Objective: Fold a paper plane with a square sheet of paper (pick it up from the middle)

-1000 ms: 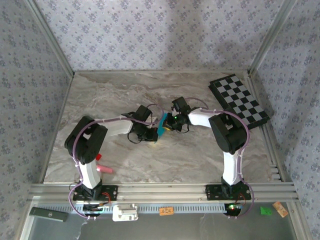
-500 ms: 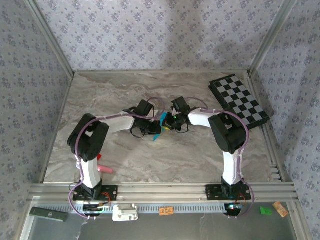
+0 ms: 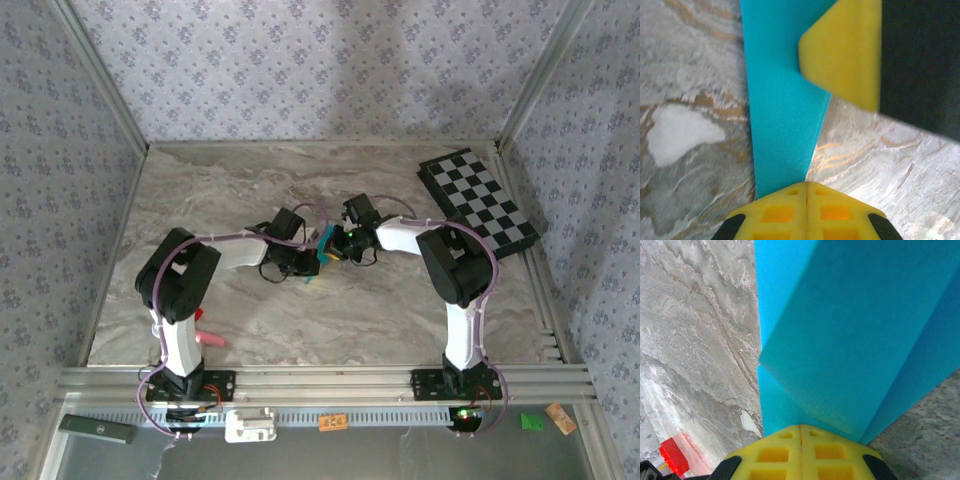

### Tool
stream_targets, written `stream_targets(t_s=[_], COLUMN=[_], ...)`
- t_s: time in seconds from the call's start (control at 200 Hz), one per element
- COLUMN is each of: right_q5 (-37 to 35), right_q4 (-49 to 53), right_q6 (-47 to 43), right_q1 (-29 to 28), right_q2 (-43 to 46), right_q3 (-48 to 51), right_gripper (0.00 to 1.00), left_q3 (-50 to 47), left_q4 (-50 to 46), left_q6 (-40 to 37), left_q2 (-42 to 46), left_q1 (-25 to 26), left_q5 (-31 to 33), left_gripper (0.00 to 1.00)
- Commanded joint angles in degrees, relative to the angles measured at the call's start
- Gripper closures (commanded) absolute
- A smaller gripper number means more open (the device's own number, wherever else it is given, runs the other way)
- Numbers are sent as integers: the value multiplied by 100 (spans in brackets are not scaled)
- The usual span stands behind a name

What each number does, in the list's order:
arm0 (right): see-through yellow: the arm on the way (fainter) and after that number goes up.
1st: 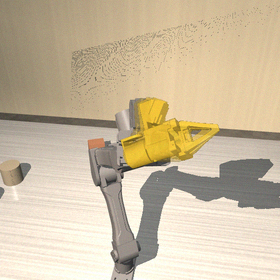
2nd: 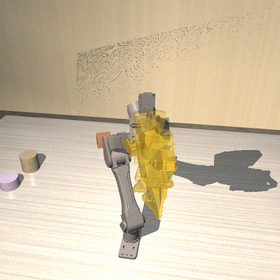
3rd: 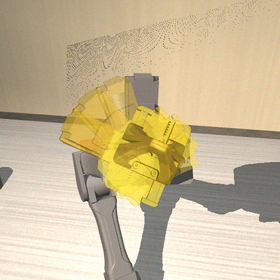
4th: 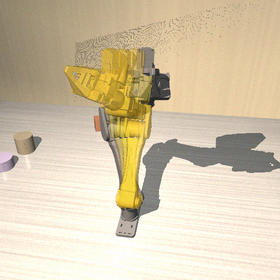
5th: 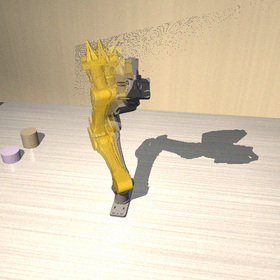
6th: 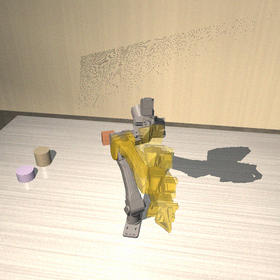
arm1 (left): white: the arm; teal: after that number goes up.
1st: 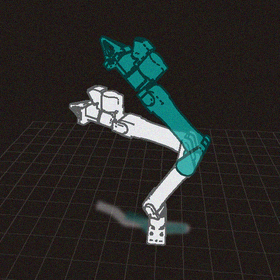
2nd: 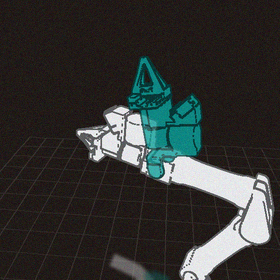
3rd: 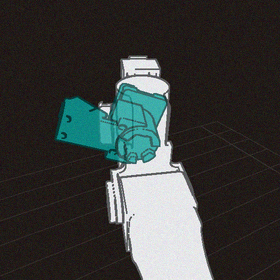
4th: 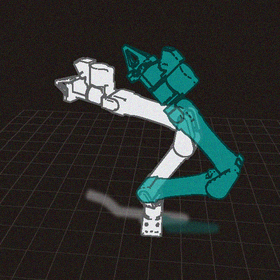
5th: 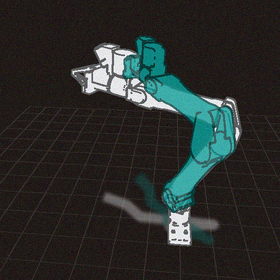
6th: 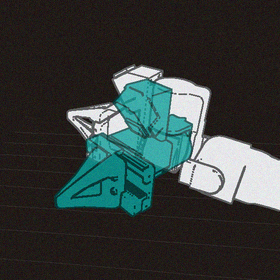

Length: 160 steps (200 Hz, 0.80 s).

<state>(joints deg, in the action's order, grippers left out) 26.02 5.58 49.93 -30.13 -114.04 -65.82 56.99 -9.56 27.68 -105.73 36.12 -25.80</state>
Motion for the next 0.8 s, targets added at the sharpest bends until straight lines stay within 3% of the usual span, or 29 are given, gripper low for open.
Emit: stream_targets(t_s=[0.0, 0.255, 0.415, 0.795], right_q5=[-862, -787, -579, -249], right_q4=[900, 864, 679, 372], right_q6=[45, 14, 21, -88], right_q1=[51, 32, -40, -92], right_q2=[-591, -576, -531, -332], right_q3=[281, 261, 255, 240], right_gripper=[94, 94, 94, 94], left_q3=[-675, -865, -543, 134], left_q4=[-1087, -1488, -853, 358], left_q6=[-62, -158, 53, 646], left_q2=[142, 1098, 1449, 282], left_q1=[57, -119, -322, -295], left_q5=[180, 216, -4, -234], left_gripper=[100, 100, 100, 100])
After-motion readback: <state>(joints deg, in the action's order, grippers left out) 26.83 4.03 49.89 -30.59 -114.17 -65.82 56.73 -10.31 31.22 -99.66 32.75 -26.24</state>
